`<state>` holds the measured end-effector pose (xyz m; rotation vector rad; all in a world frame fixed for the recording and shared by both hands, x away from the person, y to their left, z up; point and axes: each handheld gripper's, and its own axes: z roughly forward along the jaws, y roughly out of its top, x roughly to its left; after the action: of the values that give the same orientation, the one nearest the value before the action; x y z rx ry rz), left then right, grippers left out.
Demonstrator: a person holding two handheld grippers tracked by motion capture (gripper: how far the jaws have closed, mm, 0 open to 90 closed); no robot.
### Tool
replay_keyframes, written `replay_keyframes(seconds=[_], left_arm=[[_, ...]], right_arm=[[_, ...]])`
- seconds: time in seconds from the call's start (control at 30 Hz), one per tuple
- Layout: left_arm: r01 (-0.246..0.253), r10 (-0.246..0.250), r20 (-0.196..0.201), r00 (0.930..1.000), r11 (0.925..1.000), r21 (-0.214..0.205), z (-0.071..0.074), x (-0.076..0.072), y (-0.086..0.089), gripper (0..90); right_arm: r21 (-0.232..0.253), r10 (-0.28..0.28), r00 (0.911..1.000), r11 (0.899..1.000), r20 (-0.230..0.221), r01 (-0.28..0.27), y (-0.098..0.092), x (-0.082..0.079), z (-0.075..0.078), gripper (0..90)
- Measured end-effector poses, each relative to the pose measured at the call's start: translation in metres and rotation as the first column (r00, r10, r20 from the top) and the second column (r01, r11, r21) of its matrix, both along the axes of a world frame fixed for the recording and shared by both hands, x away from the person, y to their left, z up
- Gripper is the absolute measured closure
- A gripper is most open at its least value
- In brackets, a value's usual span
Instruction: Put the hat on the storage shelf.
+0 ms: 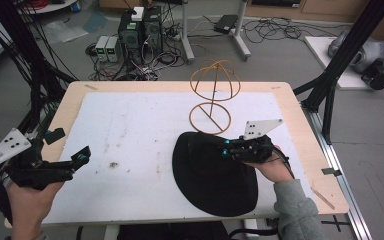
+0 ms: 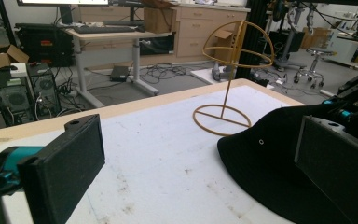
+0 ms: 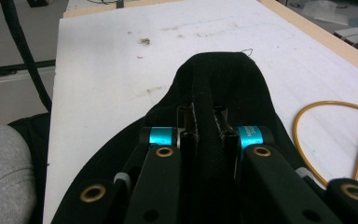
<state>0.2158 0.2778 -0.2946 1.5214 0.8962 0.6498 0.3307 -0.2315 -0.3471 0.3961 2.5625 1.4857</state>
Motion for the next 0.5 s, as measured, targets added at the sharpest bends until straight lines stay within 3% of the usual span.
replay_keyframes(seconds=[0.33, 0.5], left_arm=[[0.003, -0.003, -0.004, 1.0000, 1.0000, 0.000, -0.001, 0.001, -0.001, 1.7], [0.005, -0.005, -0.006, 1.0000, 1.0000, 0.001, -0.001, 0.002, -0.002, 1.7]], right_arm=[[0.001, 0.022, 0.9997, 1.000, -0.008, -0.022, -0.005, -0.002, 0.005, 87.4], [0.012, 0.027, 0.9996, 1.000, -0.001, -0.027, -0.005, -0.005, 0.018, 87.8]])
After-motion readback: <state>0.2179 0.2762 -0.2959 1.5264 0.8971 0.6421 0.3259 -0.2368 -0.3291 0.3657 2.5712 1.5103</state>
